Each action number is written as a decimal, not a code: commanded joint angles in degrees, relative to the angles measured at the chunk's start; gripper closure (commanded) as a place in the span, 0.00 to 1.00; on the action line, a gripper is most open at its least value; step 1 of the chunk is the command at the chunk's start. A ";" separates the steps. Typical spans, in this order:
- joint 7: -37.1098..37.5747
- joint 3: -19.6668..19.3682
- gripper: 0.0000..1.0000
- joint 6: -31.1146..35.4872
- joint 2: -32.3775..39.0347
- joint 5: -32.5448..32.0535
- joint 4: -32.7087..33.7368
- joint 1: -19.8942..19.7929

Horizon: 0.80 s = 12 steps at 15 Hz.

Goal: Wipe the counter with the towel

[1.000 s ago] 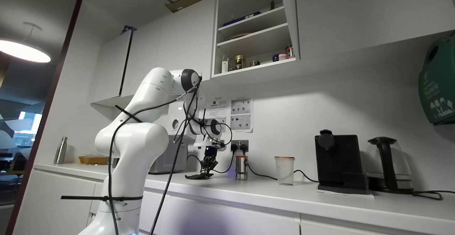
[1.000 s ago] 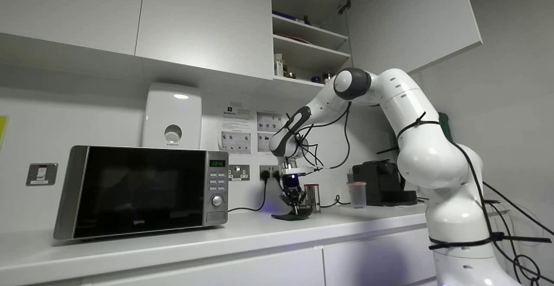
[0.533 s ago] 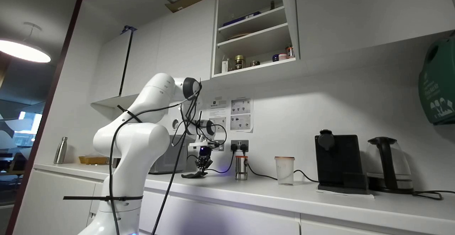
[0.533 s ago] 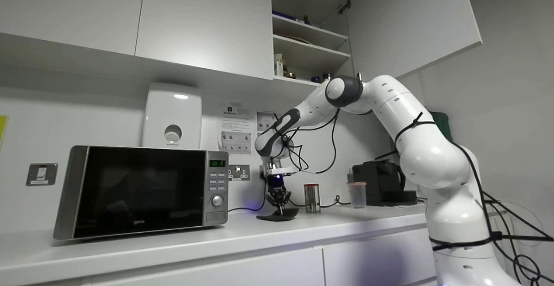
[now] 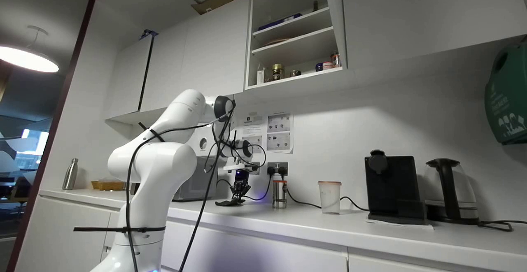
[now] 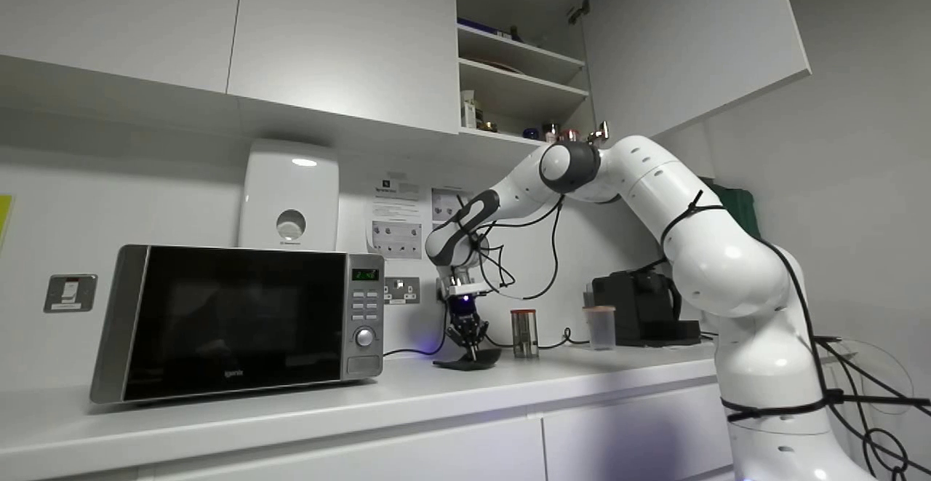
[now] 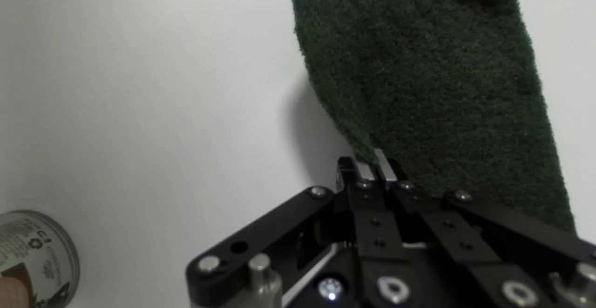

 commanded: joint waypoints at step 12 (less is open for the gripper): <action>-0.43 3.30 0.99 -6.23 6.13 -1.01 10.14 5.67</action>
